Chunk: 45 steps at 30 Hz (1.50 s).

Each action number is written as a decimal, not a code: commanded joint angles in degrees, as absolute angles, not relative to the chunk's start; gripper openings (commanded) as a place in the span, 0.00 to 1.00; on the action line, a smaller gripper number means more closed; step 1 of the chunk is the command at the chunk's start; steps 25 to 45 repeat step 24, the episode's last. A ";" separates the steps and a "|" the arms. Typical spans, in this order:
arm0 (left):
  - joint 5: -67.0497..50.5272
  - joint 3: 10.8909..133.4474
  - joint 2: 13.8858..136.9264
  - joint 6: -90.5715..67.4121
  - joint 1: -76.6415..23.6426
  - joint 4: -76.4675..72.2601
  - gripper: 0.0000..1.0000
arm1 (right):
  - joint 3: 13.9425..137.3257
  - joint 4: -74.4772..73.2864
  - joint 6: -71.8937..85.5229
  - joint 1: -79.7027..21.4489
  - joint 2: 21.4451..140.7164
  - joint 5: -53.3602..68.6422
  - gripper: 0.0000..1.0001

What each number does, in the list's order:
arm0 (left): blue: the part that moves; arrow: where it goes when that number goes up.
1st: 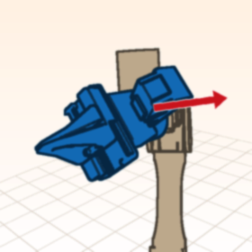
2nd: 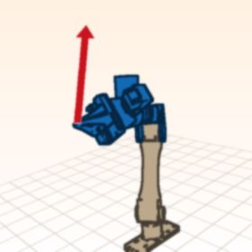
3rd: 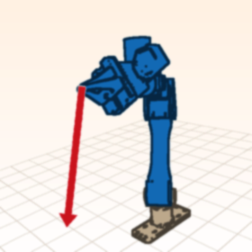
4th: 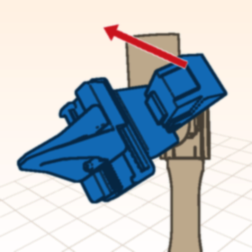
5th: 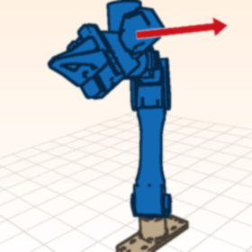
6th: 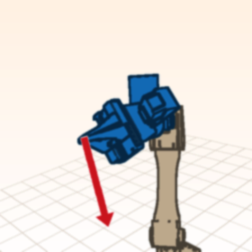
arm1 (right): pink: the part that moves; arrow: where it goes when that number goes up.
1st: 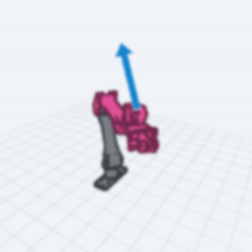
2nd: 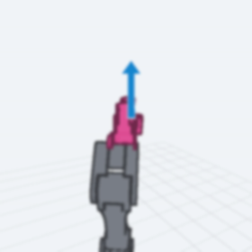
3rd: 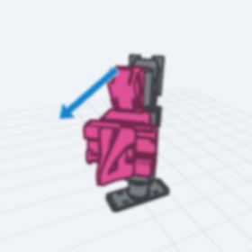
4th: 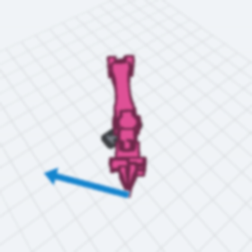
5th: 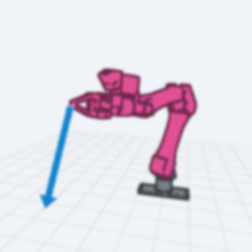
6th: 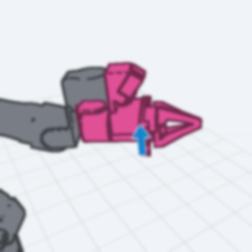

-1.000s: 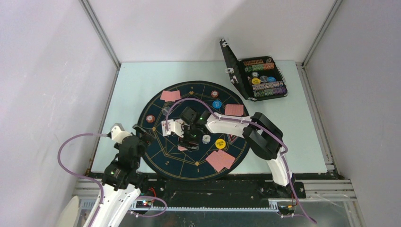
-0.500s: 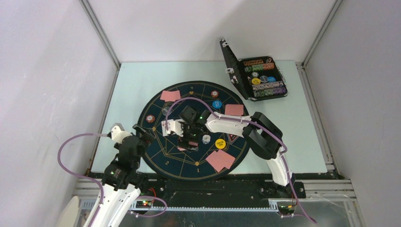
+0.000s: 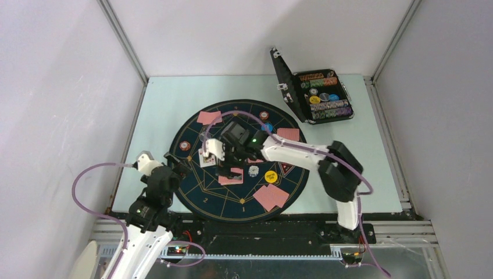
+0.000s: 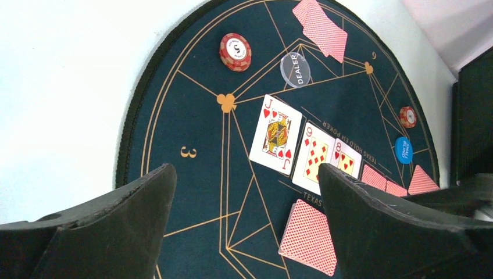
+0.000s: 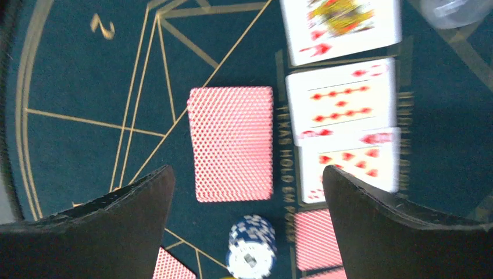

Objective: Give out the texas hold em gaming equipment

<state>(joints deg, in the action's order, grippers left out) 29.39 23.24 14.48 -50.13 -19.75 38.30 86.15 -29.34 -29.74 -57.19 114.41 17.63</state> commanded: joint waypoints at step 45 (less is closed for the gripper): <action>32.84 28.86 16.13 -51.73 -19.60 41.61 1.00 | 39.82 -26.77 37.68 -34.21 44.62 -49.04 0.99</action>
